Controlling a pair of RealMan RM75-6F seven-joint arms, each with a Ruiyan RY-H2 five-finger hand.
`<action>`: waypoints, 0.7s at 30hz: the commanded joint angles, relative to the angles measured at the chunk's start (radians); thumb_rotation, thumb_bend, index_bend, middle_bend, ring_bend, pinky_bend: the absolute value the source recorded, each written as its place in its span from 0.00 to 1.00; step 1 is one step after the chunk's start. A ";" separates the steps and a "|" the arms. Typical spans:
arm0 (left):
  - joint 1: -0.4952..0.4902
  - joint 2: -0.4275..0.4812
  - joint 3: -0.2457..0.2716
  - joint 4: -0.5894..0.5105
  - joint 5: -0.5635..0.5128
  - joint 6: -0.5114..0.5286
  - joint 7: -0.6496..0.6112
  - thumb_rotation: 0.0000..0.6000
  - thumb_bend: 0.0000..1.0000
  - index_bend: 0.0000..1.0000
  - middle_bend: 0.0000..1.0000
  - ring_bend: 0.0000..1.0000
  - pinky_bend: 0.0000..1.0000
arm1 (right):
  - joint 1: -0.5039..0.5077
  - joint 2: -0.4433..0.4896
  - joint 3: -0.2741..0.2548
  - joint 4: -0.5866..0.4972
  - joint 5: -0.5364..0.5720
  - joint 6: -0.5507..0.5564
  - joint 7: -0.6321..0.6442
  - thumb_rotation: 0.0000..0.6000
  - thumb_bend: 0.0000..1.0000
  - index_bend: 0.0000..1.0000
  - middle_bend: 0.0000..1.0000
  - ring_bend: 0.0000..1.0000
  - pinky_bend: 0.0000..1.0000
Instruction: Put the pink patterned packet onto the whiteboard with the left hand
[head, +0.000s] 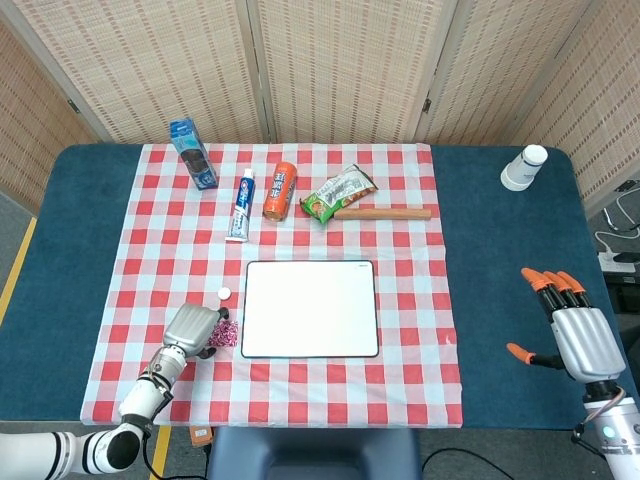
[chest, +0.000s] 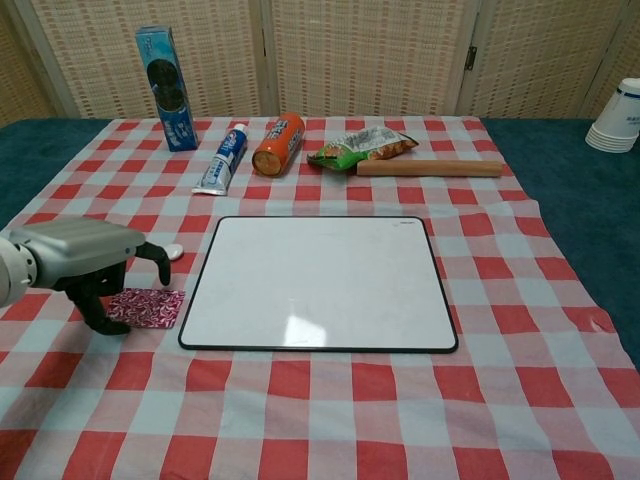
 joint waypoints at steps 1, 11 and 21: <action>-0.003 0.001 0.003 -0.002 -0.006 0.004 -0.001 1.00 0.24 0.30 1.00 1.00 1.00 | 0.000 0.000 -0.001 0.000 -0.001 0.000 0.000 0.85 0.07 0.00 0.13 0.06 0.11; -0.012 -0.010 0.015 0.012 -0.033 0.025 0.005 1.00 0.24 0.30 1.00 1.00 1.00 | -0.002 0.001 -0.002 0.000 -0.006 0.004 0.003 0.85 0.07 0.00 0.13 0.06 0.11; -0.024 -0.020 0.015 0.023 -0.071 0.032 0.011 1.00 0.24 0.31 1.00 1.00 1.00 | -0.001 0.003 -0.002 0.001 -0.006 0.002 0.007 0.85 0.07 0.00 0.13 0.06 0.11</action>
